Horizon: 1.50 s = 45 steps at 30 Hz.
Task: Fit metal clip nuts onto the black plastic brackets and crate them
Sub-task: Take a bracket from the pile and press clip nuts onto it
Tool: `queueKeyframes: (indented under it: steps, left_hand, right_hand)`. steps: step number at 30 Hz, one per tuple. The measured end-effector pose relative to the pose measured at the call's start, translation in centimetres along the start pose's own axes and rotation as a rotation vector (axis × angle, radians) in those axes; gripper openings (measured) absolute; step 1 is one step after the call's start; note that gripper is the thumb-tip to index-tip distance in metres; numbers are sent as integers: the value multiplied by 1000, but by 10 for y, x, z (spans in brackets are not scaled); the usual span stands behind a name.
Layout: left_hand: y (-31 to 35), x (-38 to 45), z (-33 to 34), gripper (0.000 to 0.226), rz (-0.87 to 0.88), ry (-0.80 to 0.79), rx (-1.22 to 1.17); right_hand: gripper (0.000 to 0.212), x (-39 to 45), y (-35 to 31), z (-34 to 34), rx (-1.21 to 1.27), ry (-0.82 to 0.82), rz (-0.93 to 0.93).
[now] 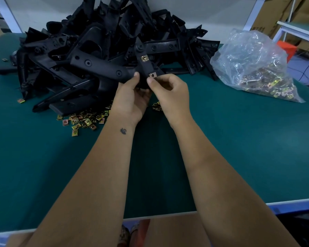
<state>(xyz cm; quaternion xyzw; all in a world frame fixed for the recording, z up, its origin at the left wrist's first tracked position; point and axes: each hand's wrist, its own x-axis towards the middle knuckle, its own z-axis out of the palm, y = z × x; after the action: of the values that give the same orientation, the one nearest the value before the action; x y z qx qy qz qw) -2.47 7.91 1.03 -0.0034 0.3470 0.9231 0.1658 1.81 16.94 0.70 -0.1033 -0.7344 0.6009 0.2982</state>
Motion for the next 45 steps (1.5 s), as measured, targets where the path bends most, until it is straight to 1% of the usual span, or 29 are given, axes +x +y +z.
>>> queueKeyframes:
  steps: [4, 8, 12, 16, 19, 22, 24, 25, 27, 28, 30, 32, 34, 37, 41, 43, 45]
  left_hand:
    - [0, 0, -3, 40, -34, -4, -19]
    - [-1, -2, -2, 40, -30, -21, -12]
    - [-2, -3, -1, 40, -43, -29, 1]
    - [-2, -2, 1, 40, -47, -34, 13]
    - [-3, -3, 1, 40, -58, -23, 29]
    - [-4, -5, 3, 20, 34, -28, 58]
    - [-7, -9, 7, 19, 98, -24, 126]
    - [-10, -11, 10, 20, 128, -7, 202]
    - [-20, -17, 15, 21, 222, 40, 439]
    - [-26, -21, 18, 22, 281, 34, 551]
    - [-38, -28, 22, 23, 366, -33, 704]
    - [-45, -31, 25, 23, 388, -79, 780]
    - [-48, -30, 25, 22, 388, -92, 811]
    - [-50, -29, 24, 22, 419, -94, 836]
    - [-51, -34, 34, 18, 427, -5, 711]
    - [-59, -42, 47, 16, 418, 6, 675]
    - [-72, -54, 64, 16, 387, -17, 669]
  right_hand:
    - [13, -5, 0, 3, -173, -35, -96]
    - [20, -6, -1, 3, -281, -15, -145]
    - [25, -7, -2, 2, -339, 21, -199]
    - [18, -8, -4, 1, -351, 22, -218]
    - [18, -8, -4, -1, -388, 6, -222]
    - [23, -7, -3, -2, -437, 3, -217]
    - [25, -8, -3, -3, -433, 21, -196]
    - [25, -8, -2, -4, -416, 37, -177]
    - [21, -8, -2, -5, -347, 92, -109]
    - [21, -7, -1, -7, -294, 132, -61]
    - [23, -6, 0, -10, -174, 226, 44]
    - [23, -5, 0, -14, -58, 301, 129]
    - [21, -6, -1, -18, 47, 348, 163]
    - [16, -13, -4, -24, 144, 401, 150]
    - [18, -24, -13, -39, 285, 463, 157]
    - [17, -31, -19, -51, 425, 482, 188]
    - [9, -42, -25, -66, 662, 470, 260]
